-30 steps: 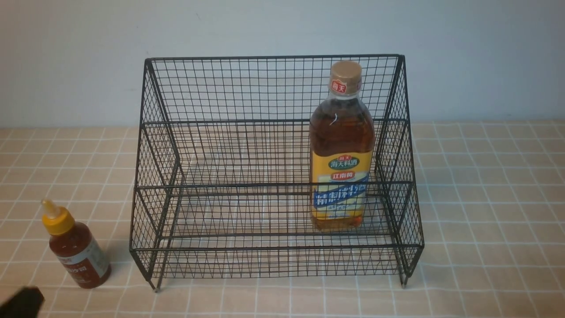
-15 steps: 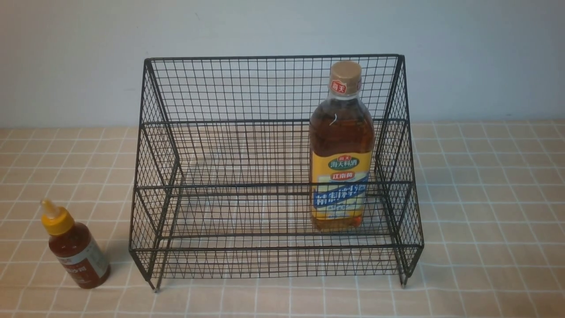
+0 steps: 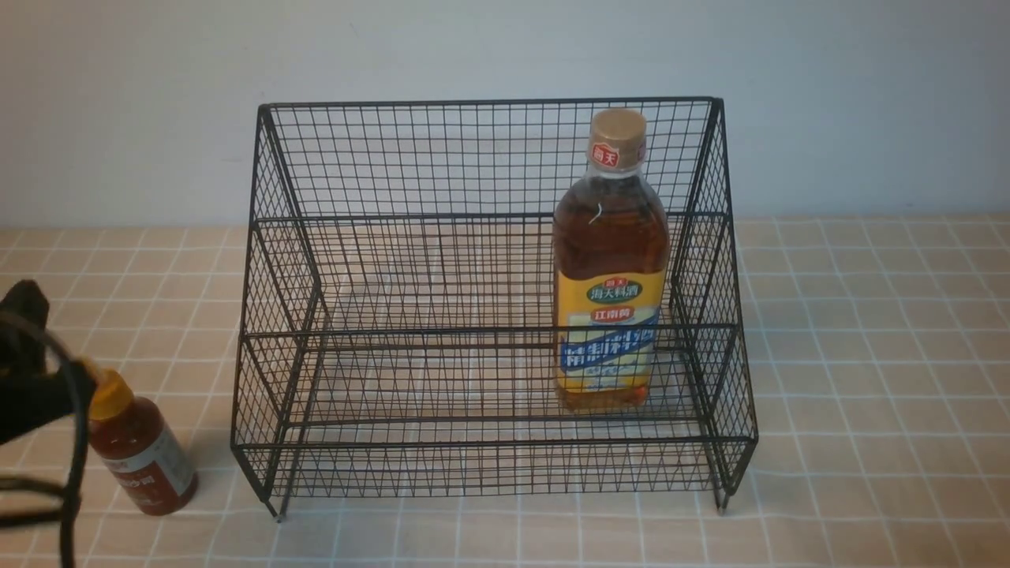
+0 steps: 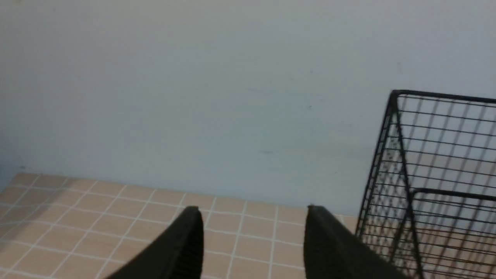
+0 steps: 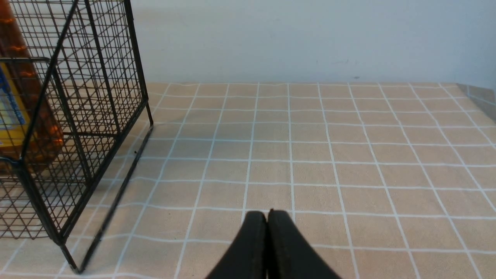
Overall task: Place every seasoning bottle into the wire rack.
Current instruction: Use the left arm to grab the condiment bottle closest to it
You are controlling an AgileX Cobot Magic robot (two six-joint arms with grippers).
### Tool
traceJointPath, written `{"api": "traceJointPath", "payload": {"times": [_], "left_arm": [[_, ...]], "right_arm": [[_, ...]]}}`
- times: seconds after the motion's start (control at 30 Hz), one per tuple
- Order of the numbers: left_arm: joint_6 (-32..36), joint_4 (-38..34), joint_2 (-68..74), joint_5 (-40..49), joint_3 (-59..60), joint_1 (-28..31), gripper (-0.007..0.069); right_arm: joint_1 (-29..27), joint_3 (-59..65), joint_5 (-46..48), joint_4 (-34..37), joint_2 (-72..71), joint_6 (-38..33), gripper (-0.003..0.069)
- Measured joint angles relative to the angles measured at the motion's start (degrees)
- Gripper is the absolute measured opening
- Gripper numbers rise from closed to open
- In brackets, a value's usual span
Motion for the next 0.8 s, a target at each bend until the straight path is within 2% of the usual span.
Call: {"api": "traceJointPath", "payload": {"times": [0.03,0.17,0.5,0.6,0.67,0.73,0.8], "left_arm": [[0.4,-0.9,3.3,-0.8,-0.9,0.0,0.0385],[0.5,-1.1,9.0,-1.4,-2.2,0.0,0.0412],[0.5,-2.4,22.4,-4.9,-2.8,0.0,0.0416],[0.5,-2.4,26.0,-5.4,-2.8,0.0,0.0380],[0.2,-2.3,27.8,-6.1,-2.8,0.0,0.0287],[-0.1,-2.3,28.0,-6.2,-2.9,0.0,0.0248],[0.0,-2.2,27.5,-5.8,-2.9,0.0,0.0249]], "right_arm": [[0.0,0.0,0.0,0.0,0.0,0.0,-0.0013],[0.0,0.0,0.0,0.0,0.0,0.0,-0.0013],[0.0,0.0,0.0,0.0,0.0,0.0,-0.0013],[0.0,0.0,0.0,0.0,0.0,0.0,-0.0013],[0.0,0.0,0.0,0.0,0.0,0.0,-0.0013],[0.0,0.0,0.0,0.0,0.0,0.0,-0.0013],[0.0,0.0,0.0,0.0,0.0,0.0,-0.0013]]}}
